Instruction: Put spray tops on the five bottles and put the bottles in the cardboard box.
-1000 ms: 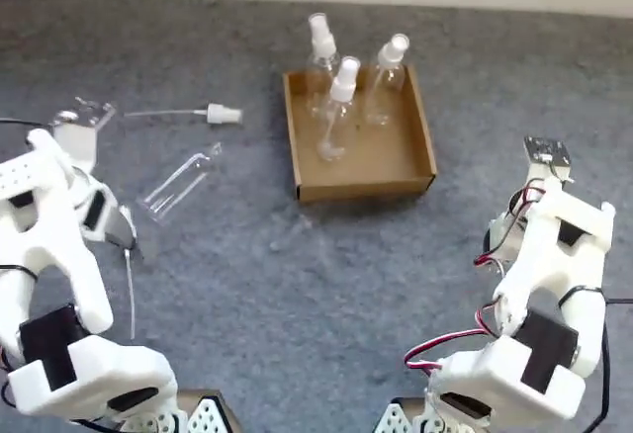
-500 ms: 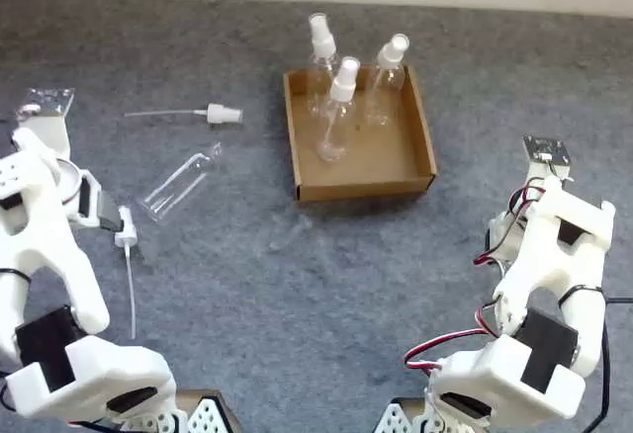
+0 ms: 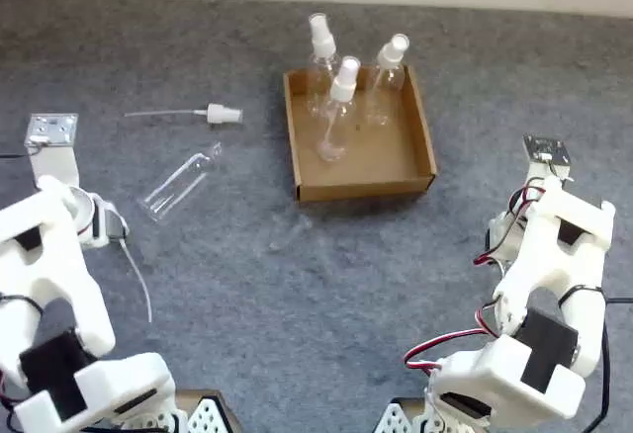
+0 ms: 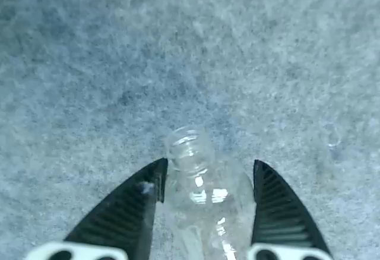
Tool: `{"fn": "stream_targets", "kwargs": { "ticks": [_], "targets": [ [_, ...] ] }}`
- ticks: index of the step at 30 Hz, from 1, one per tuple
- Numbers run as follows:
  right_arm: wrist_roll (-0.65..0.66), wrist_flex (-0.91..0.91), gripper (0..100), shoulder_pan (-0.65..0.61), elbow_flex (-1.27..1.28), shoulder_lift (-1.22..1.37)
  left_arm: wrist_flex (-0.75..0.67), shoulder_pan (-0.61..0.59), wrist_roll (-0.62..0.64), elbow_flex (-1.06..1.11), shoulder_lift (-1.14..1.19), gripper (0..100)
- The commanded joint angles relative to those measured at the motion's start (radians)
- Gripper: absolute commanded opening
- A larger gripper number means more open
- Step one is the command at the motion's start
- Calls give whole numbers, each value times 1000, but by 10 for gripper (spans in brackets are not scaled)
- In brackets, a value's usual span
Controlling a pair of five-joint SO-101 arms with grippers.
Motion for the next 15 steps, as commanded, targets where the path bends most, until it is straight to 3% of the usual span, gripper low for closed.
{"fn": "stream_targets", "kwargs": {
  "ticks": [1,9,15],
  "targets": [
    [-9,19,159,-18,-47,-7,-83,-13,18,12,-70,228],
    [-9,67,159,-68,-47,-7,-103,53,249,-54,-38,225],
    [-9,67,159,-64,-47,-7,-158,82,356,-110,128,224]
  ]
}}
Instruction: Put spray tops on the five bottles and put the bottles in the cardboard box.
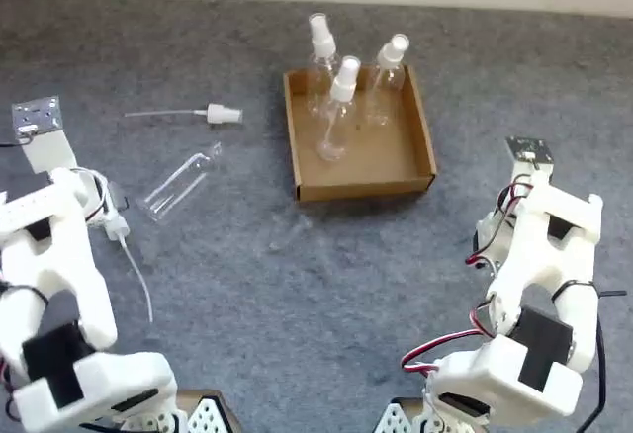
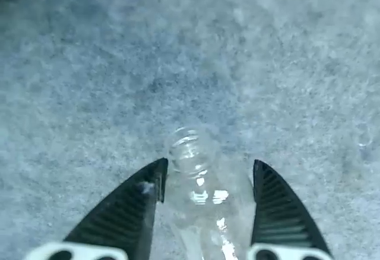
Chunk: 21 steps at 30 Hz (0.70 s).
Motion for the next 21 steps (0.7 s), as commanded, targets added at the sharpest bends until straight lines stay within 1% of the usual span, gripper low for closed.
{"fn": "stream_targets", "kwargs": {
  "ticks": [1,5,7,12,15,19,21],
  "targets": [
    [-9,10,159,-8,-47,-7,-61,25,51,-64,93,224],
    [-6,10,159,-7,-45,-7,-61,25,52,-88,205,223],
    [-6,10,159,-10,-45,-7,-61,22,52,-88,220,210],
    [-6,10,159,-8,-45,-7,-63,27,51,-81,222,85],
    [-5,12,159,-7,-45,-7,-61,27,49,-88,219,40],
    [-3,90,159,-7,-54,-7,-60,22,48,-153,217,35],
    [-3,122,160,-5,-58,-8,-28,19,26,-203,217,35]
  ]
}}
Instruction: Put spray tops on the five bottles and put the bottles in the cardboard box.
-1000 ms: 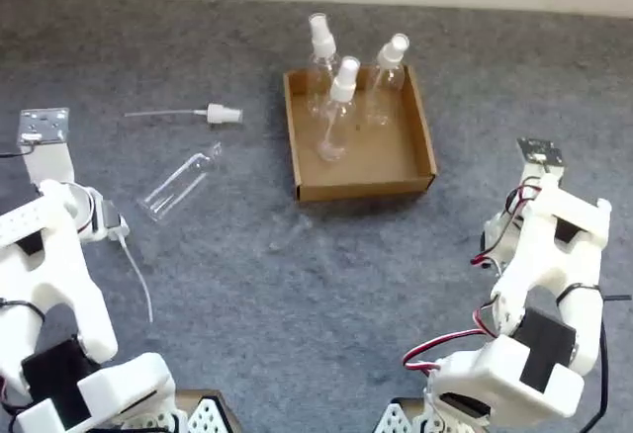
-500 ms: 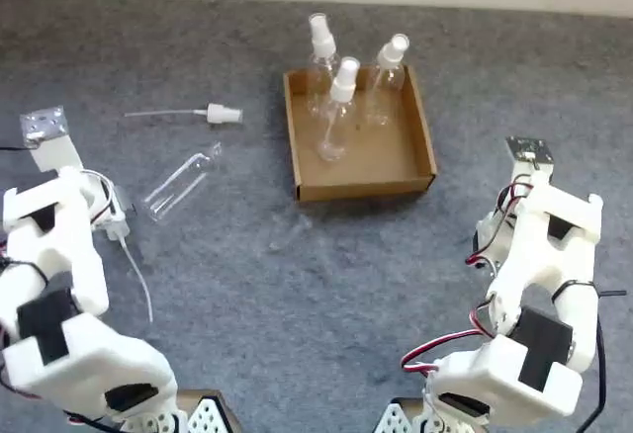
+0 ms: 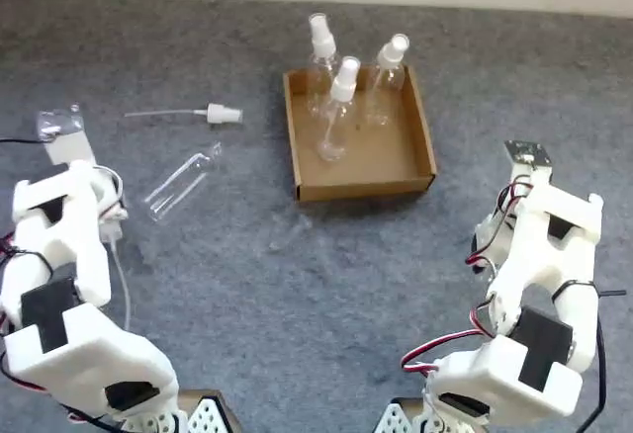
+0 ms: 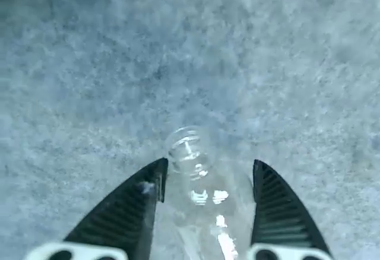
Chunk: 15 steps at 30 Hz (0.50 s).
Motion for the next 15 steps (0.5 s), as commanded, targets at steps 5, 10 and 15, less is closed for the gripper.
{"fn": "stream_targets", "kwargs": {
  "ticks": [5,10,15],
  "targets": [
    [-3,67,180,-7,-111,-36,250,4,-100,-308,-7,36],
    [-3,67,265,-7,-117,-97,462,12,-169,-510,-7,37],
    [91,104,279,-12,-113,-105,634,13,-203,-677,-7,38]
  ]
}}
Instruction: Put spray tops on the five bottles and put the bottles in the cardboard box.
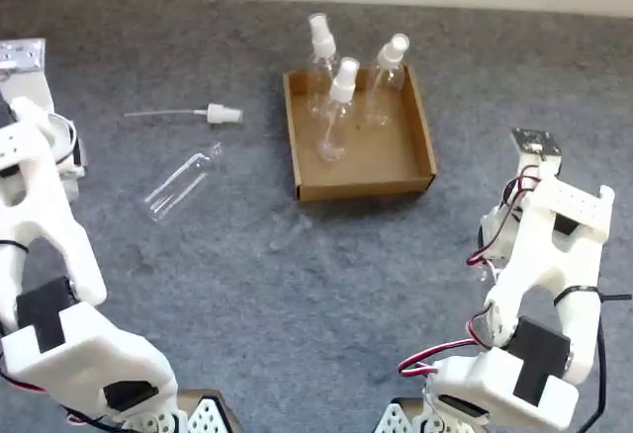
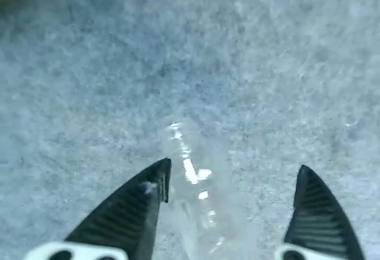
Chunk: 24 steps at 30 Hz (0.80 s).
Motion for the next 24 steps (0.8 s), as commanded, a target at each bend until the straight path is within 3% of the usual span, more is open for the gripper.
{"fn": "stream_targets", "kwargs": {
  "ticks": [1,8,16,24],
  "targets": [
    [114,73,279,-15,-36,-42,117,19,-12,-143,-7,38],
    [305,70,279,-15,182,-88,267,53,-40,-265,-7,38],
    [382,-13,276,-5,384,-168,293,77,-37,-282,-7,38],
    [377,-39,80,-5,409,-170,293,71,-37,-277,-7,38]
  ]
}}
